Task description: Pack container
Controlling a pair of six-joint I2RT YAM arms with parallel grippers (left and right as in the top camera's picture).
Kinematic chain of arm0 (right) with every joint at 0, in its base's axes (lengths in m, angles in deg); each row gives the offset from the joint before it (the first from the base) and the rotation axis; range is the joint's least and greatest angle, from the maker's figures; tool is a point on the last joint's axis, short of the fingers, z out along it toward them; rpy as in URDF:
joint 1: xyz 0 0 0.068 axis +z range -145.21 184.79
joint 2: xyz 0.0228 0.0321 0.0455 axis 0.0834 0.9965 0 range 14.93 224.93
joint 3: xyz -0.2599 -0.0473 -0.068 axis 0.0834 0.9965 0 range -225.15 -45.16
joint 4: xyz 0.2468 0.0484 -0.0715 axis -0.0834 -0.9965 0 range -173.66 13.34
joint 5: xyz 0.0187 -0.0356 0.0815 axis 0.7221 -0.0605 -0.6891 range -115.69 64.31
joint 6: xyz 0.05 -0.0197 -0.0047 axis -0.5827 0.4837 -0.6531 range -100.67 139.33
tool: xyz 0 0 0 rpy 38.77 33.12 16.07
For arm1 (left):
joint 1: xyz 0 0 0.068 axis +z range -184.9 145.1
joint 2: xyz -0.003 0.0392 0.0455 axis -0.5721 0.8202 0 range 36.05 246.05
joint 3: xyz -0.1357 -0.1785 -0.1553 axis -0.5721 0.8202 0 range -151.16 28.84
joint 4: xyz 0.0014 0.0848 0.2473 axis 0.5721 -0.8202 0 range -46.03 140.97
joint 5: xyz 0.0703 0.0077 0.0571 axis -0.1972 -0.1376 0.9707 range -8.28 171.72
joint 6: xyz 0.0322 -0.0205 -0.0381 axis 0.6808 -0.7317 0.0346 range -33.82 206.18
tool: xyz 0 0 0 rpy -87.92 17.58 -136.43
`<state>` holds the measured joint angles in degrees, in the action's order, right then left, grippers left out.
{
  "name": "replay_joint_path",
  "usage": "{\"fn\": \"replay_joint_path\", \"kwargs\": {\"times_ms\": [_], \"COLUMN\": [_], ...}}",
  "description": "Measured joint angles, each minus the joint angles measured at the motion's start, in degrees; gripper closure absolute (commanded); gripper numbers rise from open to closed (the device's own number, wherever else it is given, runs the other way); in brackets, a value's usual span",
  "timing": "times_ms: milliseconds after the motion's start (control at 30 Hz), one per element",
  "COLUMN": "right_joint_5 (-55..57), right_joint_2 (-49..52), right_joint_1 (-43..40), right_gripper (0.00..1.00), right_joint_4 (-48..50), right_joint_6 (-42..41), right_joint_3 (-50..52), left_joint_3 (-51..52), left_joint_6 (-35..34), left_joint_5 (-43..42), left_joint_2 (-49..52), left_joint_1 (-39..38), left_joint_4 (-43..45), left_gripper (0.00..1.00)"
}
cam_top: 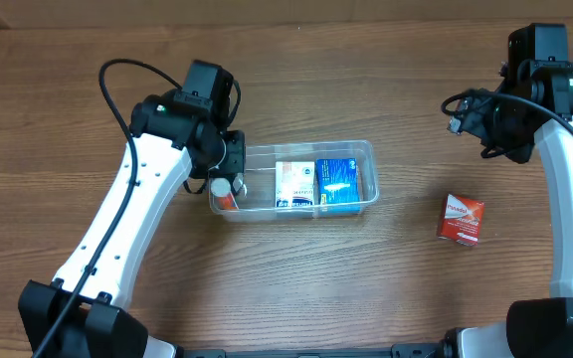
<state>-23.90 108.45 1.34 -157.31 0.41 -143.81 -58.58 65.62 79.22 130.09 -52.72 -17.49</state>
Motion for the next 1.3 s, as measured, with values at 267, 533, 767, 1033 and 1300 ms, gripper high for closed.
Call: {"fn": "replay_joint_path", "kwargs": {"times_ms": [267, 533, 767, 1033, 1300], "right_joint_5": [0.1, -1.4, -1.8, -3.5, -3.3], "right_joint_2": [0.0, -0.1, 0.4, 1.7, 8.3], "right_joint_1": [-8.1, -12.6, -12.4, -11.5, -11.4], "right_gripper": [0.0, 0.0, 0.0, 0.0, 0.18], "right_joint_4": [-2.8, 0.4, 16.4, 25.8, 26.7], "right_joint_6": [2.9, 8.5, 12.3, 15.3, 15.7], "right_joint_3": [-0.5, 13.0, 33.0, 40.7, 40.7], "left_joint_3": [-10.9, -13.0, -13.1, -13.1, -13.1], "left_joint_6": [0.8, 0.8, 0.8, 0.8, 0.8], "left_joint_5": [3.0, 1.6, 0.3, 0.1, 0.1], "left_joint_2": [-0.7, -5.8, -5.8, -5.8, -5.8], "left_joint_1": [6.5, 23.5, 24.2, 24.2, 24.2], "left_joint_4": [-7.2, -8.0, -7.6, -7.6, -7.6], "left_gripper": [0.41, 0.38, 0.38, 0.38, 0.38]}}
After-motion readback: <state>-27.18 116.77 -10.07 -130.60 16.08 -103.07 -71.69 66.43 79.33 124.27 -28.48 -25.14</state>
